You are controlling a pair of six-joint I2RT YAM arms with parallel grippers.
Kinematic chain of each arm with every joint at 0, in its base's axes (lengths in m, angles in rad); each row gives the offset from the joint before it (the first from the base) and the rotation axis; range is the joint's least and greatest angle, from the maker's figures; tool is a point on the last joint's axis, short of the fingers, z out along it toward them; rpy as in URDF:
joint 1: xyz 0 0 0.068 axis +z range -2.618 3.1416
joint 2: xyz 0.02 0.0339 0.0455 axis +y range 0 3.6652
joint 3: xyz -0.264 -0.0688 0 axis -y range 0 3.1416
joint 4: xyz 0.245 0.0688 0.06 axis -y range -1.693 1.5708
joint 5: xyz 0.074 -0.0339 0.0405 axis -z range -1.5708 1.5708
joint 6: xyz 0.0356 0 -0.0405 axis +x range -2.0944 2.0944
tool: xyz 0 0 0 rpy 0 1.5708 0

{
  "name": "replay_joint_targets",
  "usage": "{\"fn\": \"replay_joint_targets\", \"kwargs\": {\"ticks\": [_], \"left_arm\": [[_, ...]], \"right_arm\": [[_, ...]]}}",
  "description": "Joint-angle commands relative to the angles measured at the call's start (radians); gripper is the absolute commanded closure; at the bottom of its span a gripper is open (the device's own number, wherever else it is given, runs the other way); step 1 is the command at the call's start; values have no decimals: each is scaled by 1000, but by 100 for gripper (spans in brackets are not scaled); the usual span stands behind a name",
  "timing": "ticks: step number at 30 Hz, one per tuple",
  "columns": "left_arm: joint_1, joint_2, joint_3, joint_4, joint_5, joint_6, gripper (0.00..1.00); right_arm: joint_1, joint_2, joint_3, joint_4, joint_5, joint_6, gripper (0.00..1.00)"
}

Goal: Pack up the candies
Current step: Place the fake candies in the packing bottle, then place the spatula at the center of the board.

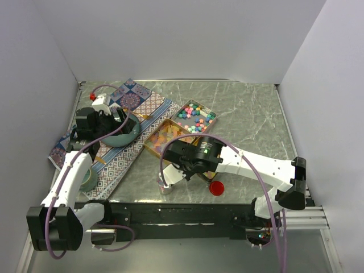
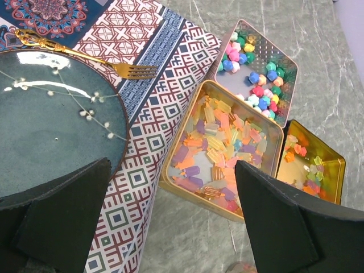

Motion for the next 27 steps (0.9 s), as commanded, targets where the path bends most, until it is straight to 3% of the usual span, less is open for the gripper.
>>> {"fn": "replay_joint_targets", "kwargs": {"ticks": [1, 7, 11, 15, 20, 22, 27], "left_arm": [[3, -30, -2, 50, 27, -8, 3], [3, -41, 11, 38, 29, -5, 3], [3, -45, 21, 32, 40, -16, 3], [3, -83, -14, 76, 64, -11, 3], [3, -96, -27, 75, 75, -2, 3], [3, -81, -25, 57, 79, 7, 3], [-5, -44, -12, 20, 64, 27, 3]], "right_arm": [[22, -12, 31, -45, 92, -57, 100], [-10, -67, 31, -19, 76, 19, 100], [-160, -165, -23, 60, -12, 178, 100], [-489, -316, -237, 285, -157, 265, 100], [-786, -425, -460, 528, -263, 378, 100], [-931, -416, -531, 646, -291, 457, 100], [-1141, -192, -500, 700, -390, 565, 100]]}}
